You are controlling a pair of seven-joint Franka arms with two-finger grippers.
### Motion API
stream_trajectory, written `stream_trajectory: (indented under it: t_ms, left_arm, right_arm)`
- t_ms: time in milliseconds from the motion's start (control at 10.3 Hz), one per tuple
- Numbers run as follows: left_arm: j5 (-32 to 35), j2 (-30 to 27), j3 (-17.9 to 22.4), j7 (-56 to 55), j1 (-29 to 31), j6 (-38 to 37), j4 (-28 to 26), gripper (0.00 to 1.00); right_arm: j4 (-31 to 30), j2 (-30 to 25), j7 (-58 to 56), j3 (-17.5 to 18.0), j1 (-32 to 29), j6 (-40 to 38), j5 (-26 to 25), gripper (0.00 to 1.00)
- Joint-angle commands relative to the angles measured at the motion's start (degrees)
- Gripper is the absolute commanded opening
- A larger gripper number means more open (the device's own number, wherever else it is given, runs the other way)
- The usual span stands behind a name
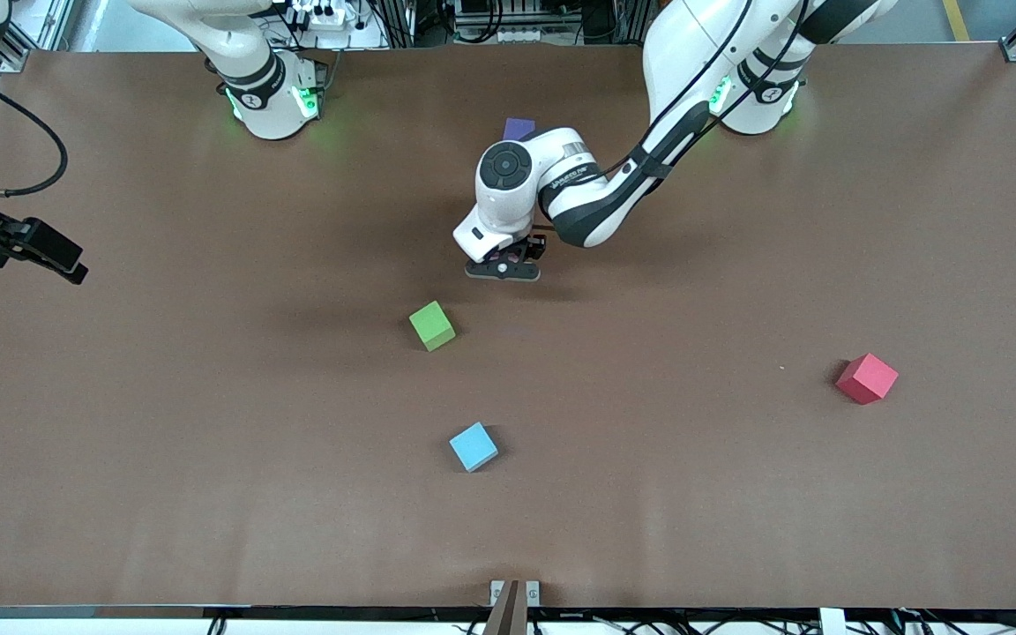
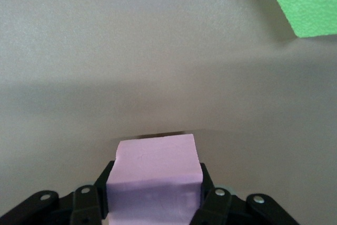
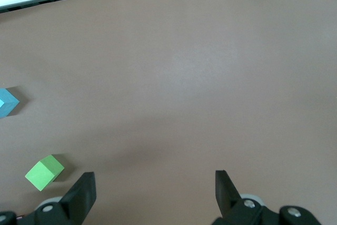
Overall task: Arrange blocks into number 1
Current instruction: 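Place the pink cube below the orange cube with the left gripper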
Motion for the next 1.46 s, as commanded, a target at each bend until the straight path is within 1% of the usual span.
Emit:
stream_trajectory:
  t_ms: [0, 291, 389, 486, 680, 874, 972, 1166, 1263, 1360]
  left_arm:
    - [1.6, -0.3, -0.5, 0.2, 0.1, 0.8, -1.2, 0.00]
    - [1.6, -0.3, -0.5, 0.2, 0.1, 0.8, -1.4, 0.00]
    - [1.5, -0.3, -0.5, 0.2, 0.2, 0.7, -1.4, 0.68]
    - [1.5, -0.5, -0.5, -0.9, 0.2, 0.6, -1.5, 1.00]
    - [1.4, -1.0, -0.5, -1.2, 0.6, 0.4, -1.0, 1.00]
    - [0.7, -4.3, -0.5, -1.0, 1.6, 0.1, -0.9, 1.00]
    - [0.6, -6.7, -0.6, -1.0, 2.7, -1.2, -0.9, 1.00]
    - [-0.7, -13.6, -0.9, -1.0, 5.8, -6.6, -0.7, 1.00]
    - [-4.4, -17.6, -0.7, -0.9, 8.5, -8.6, -0.6, 1.00]
    - [-6.5, -21.1, -0.5, -0.7, 11.7, -10.6, -0.4, 1.00]
  right_arm:
    - [2.1, 1.3, -0.8, 0.3, -0.5, -1.2, 0.1, 1.00]
    - [2.1, 1.6, -0.8, 0.3, -0.5, -1.2, 0.1, 1.00]
    - [2.1, 1.6, -0.8, 0.3, -0.6, -1.2, 0.1, 1.00]
    - [2.1, 1.6, -0.8, 0.3, -0.6, -1.1, 0.1, 1.00]
    - [2.2, 1.8, -0.9, 0.3, -0.6, -1.2, 0.0, 1.00]
    - [2.2, 1.8, -0.9, 0.3, -0.6, -1.1, 0.1, 1.00]
    - [2.2, 1.8, -0.9, 0.3, -0.6, -1.2, 0.1, 1.00]
    - [2.2, 1.8, -0.8, 0.3, -0.6, -1.1, 0.1, 1.00]
    - [2.2, 1.8, -0.8, 0.3, -0.6, -1.1, 0.1, 1.00]
    - [2.2, 1.8, -0.8, 0.3, -0.5, -1.1, 0.1, 1.00]
